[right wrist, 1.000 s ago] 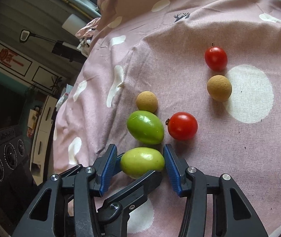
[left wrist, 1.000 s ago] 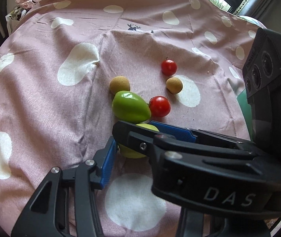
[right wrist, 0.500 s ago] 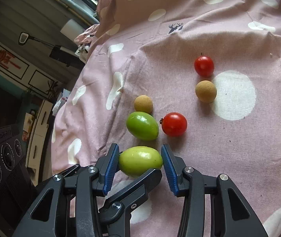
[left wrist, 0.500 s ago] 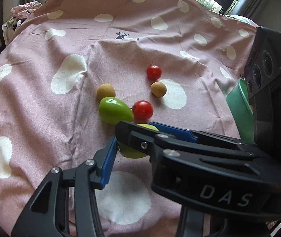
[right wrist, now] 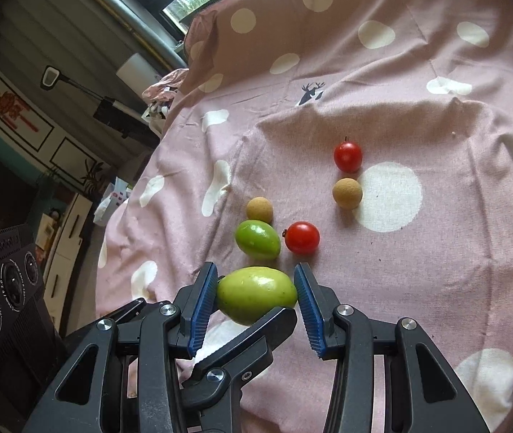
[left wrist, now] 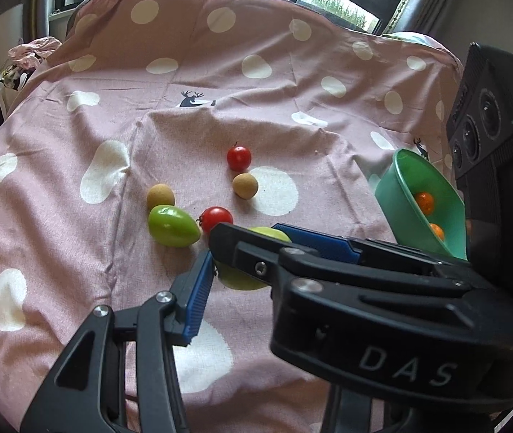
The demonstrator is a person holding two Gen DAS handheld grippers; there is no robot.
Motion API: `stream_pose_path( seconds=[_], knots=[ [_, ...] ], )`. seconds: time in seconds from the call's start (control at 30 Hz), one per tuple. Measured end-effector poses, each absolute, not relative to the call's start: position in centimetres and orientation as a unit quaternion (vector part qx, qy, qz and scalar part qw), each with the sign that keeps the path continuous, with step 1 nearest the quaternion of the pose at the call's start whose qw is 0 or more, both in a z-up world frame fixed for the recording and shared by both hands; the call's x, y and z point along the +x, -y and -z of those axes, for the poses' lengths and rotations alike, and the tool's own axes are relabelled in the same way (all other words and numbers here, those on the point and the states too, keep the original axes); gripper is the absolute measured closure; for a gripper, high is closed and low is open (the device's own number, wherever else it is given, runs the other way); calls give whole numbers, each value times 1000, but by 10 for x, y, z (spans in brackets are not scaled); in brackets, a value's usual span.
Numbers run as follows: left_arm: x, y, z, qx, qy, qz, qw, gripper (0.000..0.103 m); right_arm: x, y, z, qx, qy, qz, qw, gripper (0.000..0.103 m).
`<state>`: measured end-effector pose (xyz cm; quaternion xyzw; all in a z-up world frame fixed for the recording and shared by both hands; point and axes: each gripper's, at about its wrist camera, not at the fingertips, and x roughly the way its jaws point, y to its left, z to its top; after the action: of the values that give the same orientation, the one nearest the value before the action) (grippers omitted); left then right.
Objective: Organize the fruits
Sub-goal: 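Lift the yellow-green tomato with the right gripper toward the green bowl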
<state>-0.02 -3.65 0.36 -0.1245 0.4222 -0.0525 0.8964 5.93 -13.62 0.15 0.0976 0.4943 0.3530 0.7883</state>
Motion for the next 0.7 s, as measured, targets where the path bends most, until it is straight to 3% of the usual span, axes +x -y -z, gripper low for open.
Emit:
stream_pose_path(
  seconds=[0.7],
  knots=[
    [4, 109, -59, -79, -356, 130, 922, 57, 48, 214, -64, 121, -421, -298, 848, 55]
  ],
)
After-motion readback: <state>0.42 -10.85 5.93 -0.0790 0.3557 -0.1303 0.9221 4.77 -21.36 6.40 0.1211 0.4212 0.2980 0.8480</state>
